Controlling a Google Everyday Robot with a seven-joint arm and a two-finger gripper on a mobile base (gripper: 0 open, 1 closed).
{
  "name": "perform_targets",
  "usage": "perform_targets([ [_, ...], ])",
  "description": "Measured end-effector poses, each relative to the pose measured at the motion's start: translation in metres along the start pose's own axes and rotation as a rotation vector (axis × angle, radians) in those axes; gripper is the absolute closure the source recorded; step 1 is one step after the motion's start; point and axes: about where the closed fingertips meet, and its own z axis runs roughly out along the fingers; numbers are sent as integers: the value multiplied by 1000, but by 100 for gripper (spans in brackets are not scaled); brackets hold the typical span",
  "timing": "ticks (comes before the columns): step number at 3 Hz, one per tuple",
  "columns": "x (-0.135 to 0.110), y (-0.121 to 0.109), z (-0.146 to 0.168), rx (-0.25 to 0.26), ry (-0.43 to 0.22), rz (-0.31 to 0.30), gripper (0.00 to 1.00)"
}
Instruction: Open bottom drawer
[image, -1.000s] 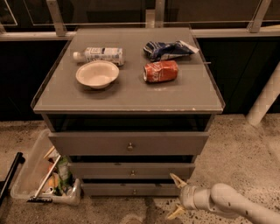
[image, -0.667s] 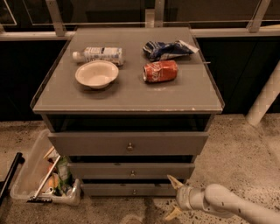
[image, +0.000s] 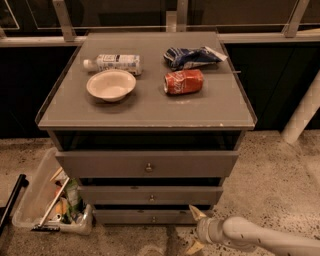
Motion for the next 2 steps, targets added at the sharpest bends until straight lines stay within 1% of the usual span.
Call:
perform_targets([
  [1,16,4,16,3,29,-5,0],
  [2,27,0,28,19,20,4,0],
])
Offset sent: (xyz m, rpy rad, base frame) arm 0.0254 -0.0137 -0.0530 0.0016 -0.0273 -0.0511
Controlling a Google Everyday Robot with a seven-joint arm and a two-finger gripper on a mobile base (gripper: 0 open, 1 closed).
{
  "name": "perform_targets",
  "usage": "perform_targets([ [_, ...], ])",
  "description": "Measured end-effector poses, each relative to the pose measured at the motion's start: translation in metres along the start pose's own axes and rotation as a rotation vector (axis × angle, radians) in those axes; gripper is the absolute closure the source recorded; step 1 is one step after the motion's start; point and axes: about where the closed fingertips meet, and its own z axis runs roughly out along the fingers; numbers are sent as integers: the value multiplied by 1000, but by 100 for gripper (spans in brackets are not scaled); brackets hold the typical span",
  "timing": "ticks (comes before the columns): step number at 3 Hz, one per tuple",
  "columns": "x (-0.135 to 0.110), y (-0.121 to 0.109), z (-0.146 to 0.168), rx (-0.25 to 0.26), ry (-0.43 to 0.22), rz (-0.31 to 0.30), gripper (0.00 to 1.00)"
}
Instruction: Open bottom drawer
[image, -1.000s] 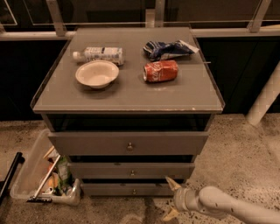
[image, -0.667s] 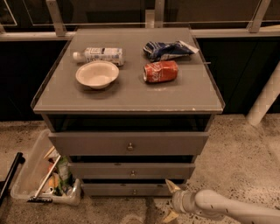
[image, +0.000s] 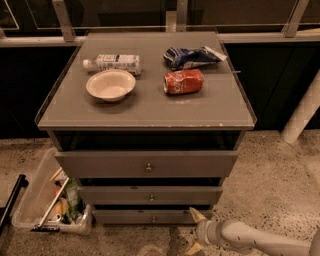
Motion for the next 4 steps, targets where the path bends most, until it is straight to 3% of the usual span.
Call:
perform_targets([
  [1,7,-14,12,25,-73,2,0],
  [2,8,-25,20,-4,-140,-56,0],
  [4,15,-23,34,-41,-155,-123,0],
])
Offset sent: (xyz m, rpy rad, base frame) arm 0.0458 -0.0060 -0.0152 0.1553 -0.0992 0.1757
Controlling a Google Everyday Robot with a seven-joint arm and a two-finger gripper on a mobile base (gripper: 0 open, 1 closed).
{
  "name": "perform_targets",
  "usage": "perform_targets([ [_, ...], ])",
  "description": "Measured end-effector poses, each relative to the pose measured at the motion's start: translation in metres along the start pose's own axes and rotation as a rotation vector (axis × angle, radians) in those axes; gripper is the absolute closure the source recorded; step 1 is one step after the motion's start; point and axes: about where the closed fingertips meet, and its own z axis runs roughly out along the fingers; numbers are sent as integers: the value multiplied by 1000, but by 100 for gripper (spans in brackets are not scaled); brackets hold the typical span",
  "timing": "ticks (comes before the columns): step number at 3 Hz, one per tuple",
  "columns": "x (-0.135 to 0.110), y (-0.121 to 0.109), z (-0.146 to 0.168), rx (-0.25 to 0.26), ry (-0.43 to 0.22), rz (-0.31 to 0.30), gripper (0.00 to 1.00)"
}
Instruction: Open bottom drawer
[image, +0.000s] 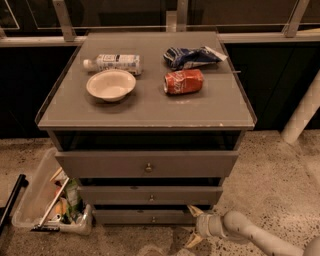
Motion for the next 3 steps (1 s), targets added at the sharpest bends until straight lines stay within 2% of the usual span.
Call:
perform_targets([
  [1,10,5,6,-4,27,-13,0],
  [3,22,-8,18,17,68,-51,0],
])
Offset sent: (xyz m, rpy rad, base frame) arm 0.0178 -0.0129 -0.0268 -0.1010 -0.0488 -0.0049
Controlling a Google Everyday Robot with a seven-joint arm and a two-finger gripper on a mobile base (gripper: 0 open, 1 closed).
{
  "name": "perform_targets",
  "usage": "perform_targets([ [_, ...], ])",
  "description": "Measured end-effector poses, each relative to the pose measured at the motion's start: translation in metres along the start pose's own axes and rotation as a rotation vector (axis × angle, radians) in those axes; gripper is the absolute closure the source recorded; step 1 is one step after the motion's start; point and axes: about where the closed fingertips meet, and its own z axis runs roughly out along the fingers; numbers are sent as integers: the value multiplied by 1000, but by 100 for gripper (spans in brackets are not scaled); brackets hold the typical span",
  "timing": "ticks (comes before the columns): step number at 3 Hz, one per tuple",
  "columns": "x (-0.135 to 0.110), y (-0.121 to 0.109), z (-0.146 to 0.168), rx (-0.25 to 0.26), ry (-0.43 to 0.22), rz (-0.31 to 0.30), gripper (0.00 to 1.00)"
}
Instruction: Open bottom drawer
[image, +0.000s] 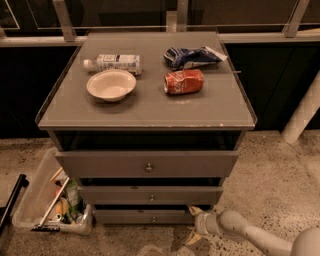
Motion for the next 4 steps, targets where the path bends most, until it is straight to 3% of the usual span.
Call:
perform_targets([
  [3,26,-12,16,20,40,38,0],
  [4,26,-13,16,21,40,38,19],
])
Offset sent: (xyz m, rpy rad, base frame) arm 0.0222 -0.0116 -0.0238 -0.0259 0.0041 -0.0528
